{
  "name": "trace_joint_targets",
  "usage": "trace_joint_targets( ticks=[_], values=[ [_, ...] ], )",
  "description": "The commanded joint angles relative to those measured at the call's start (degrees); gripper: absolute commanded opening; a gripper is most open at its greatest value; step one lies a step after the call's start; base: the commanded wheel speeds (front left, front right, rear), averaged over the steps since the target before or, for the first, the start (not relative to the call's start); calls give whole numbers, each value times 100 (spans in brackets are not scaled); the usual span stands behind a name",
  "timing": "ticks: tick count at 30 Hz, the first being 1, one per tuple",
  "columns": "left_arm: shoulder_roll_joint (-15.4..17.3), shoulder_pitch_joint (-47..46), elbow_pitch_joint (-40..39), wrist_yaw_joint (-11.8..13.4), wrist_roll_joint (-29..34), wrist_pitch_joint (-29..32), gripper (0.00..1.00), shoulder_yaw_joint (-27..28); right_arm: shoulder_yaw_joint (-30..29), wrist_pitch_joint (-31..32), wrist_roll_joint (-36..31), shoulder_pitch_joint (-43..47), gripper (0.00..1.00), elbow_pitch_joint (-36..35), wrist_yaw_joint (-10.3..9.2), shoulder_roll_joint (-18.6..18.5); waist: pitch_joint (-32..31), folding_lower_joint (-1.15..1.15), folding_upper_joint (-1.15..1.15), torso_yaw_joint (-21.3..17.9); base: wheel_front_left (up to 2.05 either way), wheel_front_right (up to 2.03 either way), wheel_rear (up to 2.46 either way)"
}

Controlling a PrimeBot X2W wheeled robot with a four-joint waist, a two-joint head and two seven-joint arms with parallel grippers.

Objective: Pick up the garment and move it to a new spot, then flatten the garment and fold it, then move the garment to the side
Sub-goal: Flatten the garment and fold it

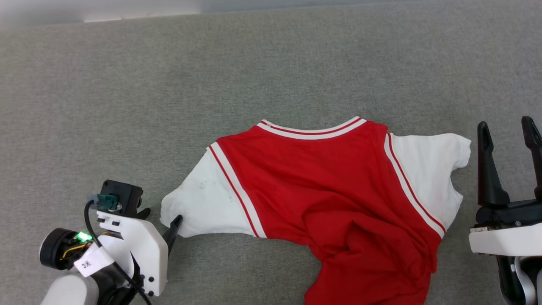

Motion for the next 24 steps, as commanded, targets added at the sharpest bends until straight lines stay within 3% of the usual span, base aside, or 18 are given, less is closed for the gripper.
trace_joint_targets(
  ticks=[1,9,10,11,16,21,24],
  values=[
    [70,-86,59,43,80,97,100,-13,2,-57,-11,-105,100,34,-4,35,120,-1,0,-99,0,0,0],
    [239,-102,697,-62,215,419,100,-269,1,-96,-77,-137,100,65,-4,25,310,-1,0,-161,0,0,0],
    [200,-75,787,-117,136,503,46,-334,5,-97,-87,-145,100,66,-4,16,323,-1,0,-159,0,0,0],
    [133,-48,843,-166,51,557,0,-396,1,-100,-91,-156,100,66,-4,9,332,-1,0,-155,0,0,0],
    [10,-53,963,-274,-105,517,0,-490,-1,-81,-130,-178,100,96,-4,2,310,-1,0,-124,0,0,0],
    [-17,-154,916,-183,-15,15,0,-313,31,78,-138,-101,100,201,-4,-55,118,-1,0,-46,0,0,0],
    [54,-215,723,-89,83,-430,0,-88,2,527,-98,-34,100,293,-4,-182,-42,-1,0,12,0,0,0]
  ],
)
